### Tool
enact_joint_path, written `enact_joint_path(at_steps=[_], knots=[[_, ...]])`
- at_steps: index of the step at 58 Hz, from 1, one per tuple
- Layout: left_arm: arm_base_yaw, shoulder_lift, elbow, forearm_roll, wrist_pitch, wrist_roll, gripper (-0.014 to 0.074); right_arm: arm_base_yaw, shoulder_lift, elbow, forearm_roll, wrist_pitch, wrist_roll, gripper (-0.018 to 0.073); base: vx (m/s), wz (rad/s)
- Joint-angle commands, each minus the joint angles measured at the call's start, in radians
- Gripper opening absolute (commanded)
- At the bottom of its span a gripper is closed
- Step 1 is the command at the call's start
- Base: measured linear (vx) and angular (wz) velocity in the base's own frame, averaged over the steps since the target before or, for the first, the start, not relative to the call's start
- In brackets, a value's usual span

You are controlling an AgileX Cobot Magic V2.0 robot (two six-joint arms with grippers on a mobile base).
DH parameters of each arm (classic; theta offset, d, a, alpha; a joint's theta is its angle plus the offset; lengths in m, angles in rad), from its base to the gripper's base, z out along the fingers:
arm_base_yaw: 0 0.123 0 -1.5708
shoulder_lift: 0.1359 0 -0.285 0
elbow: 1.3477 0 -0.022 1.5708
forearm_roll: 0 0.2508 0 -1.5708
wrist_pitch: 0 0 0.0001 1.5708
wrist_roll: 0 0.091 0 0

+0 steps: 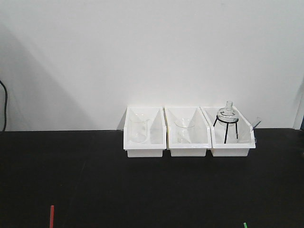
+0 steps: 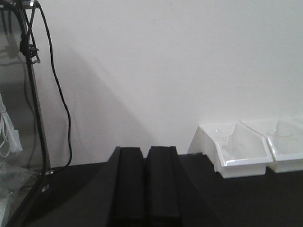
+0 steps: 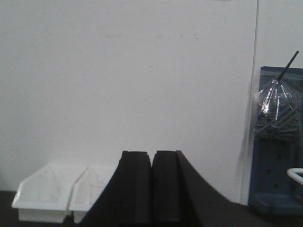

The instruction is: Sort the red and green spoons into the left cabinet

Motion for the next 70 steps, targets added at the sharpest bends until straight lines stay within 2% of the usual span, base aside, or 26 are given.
enact_joint_path(at_steps=[1,8,14,26,39,45,51,61,66,70], knots=[[0.001,0.164,-0.129,-0.001,-0.028,0.026,-0.0001,-0.006,0.153,-0.162,-0.032,0.034,-0.019,-0.0004,0.0,0.0],[0.001,0.302,-0.218,-0.001,-0.038,0.025,-0.0001,-0.006,0.277,-0.258,-0.028,0.006,-0.016,-0.0004,0.0,0.0],[0.001,0.384,-0.255,-0.007,-0.092,0.022,-0.0001,-0.006,0.351,-0.292,-0.026,-0.039,-0.01,-0.0004,0.0,0.0],[0.001,0.448,-0.259,-0.008,-0.162,0.017,0.0008,-0.006,0.422,-0.293,-0.026,-0.098,0.033,0.0,0.0,0.0],[0.001,0.46,-0.259,-0.008,-0.176,0.017,0.0111,-0.006,0.43,-0.292,-0.026,-0.105,0.06,0.0069,0.0,0.0],[0.001,0.46,-0.259,-0.008,-0.176,0.017,0.0214,-0.006,0.43,-0.292,-0.026,-0.109,0.06,0.0148,0.0,0.0],[0.001,0.462,-0.259,-0.008,-0.176,0.017,0.034,-0.006,0.43,-0.292,-0.026,-0.109,0.06,0.0283,0.0,0.0],[0.001,0.462,-0.259,-0.008,-0.176,0.017,0.0542,-0.006,0.43,-0.292,-0.026,-0.109,0.06,0.0589,0.0,0.0],[0.001,0.462,-0.259,-0.008,-0.176,0.017,0.0597,-0.006,0.43,-0.292,-0.026,-0.114,0.06,0.0699,0.0,0.0],[0.001,0.462,-0.259,-0.008,-0.176,0.017,0.0617,-0.006,0.43,-0.292,-0.009,-0.112,0.068,0.0732,0.0,0.0]])
